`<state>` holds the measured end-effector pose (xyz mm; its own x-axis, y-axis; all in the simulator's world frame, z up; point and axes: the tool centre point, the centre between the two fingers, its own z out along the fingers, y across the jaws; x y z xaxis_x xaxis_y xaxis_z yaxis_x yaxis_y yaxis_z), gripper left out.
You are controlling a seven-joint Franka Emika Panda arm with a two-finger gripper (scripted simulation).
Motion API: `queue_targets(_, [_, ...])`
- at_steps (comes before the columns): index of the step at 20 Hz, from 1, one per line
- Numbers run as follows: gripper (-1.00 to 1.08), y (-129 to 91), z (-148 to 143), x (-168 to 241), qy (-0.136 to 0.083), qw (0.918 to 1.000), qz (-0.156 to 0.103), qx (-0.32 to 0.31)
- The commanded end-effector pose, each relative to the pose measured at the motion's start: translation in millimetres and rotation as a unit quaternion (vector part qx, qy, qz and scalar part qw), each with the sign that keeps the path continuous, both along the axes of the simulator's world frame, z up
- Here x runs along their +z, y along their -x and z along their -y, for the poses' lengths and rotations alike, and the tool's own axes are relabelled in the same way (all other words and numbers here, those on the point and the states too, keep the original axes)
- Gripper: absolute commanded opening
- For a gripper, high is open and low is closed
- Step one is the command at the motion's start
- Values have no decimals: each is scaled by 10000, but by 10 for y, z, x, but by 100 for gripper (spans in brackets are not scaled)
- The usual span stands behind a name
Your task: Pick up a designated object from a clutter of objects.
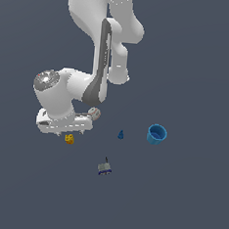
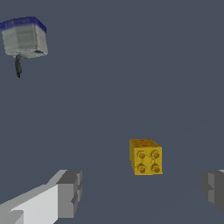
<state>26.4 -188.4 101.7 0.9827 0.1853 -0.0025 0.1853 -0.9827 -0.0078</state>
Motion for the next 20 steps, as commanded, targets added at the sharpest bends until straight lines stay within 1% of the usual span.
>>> queue_targets(1, [100, 20, 99, -127, 15, 10000, 14, 73])
queue_targets(7, [100, 59, 221, -284, 34, 9999, 20, 152])
queue_targets(14, [100, 65, 223, -340, 33, 9999, 13, 144])
queue_targets(20, [100, 74, 224, -610, 34, 9999, 17, 150])
